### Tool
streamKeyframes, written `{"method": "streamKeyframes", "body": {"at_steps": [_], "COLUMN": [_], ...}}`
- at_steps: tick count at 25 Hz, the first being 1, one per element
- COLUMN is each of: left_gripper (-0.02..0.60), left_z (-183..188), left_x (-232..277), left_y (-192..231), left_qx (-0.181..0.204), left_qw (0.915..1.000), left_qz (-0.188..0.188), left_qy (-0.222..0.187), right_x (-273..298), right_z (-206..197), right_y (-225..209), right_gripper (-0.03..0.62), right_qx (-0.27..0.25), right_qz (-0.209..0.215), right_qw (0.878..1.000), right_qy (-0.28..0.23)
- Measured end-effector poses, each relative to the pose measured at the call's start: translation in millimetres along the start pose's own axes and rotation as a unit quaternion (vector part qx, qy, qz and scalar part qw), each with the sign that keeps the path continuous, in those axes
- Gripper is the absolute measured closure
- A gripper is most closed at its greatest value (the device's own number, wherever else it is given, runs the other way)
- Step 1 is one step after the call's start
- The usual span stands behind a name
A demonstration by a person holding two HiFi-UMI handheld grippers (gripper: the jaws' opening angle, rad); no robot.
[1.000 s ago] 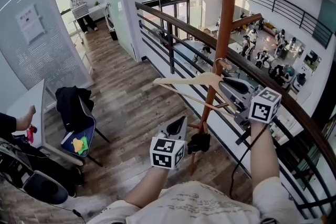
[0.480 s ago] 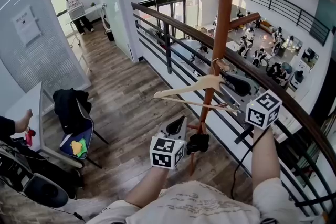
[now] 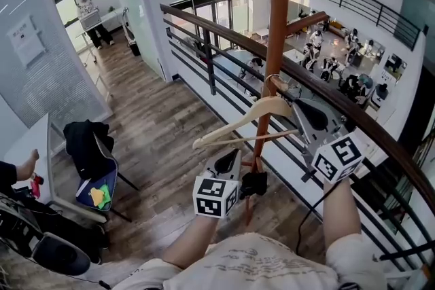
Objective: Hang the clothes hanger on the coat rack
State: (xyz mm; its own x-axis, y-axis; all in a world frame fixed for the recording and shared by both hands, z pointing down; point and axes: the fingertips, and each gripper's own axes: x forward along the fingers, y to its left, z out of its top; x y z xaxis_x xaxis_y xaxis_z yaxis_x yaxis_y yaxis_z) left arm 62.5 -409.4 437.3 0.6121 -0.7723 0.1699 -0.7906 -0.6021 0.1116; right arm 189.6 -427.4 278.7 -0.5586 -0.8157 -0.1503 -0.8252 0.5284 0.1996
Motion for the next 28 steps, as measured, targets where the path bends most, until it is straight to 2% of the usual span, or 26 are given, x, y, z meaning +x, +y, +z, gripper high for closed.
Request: {"method": "streamKeyframes", "body": {"at_steps": [7,11,16,21,28], "left_gripper": [0.579,0.580,0.578,0.579,0.578], "left_z": [6,10,7,7,1], "left_x": [9,14,11,13,10], "left_y": [-16,-24,-27,-29,-34], "left_qx": [0.003,0.004,0.011,0.011,0.012], "left_qw": [0.9998,0.9996,0.9994,0.9993,0.9993], "left_qz": [-0.019,-0.027,-0.031,-0.034,-0.034], "left_qy": [-0.004,-0.005,-0.010,-0.009,-0.002], "right_x": [-31,-44,-55,-59,-67], "right_z": [8,-5,-41,-74,-102], "right_y": [-1,-3,9,23,34], "right_gripper": [0.592,0.592,0.592,0.592,0.592], "right_qx": [0.016,0.020,0.041,0.059,0.082], "right_qz": [-0.048,-0.101,-0.154,-0.171,-0.191], "right_qw": [0.998,0.995,0.987,0.982,0.975], "right_qy": [-0.032,-0.019,0.018,0.056,0.081]}}
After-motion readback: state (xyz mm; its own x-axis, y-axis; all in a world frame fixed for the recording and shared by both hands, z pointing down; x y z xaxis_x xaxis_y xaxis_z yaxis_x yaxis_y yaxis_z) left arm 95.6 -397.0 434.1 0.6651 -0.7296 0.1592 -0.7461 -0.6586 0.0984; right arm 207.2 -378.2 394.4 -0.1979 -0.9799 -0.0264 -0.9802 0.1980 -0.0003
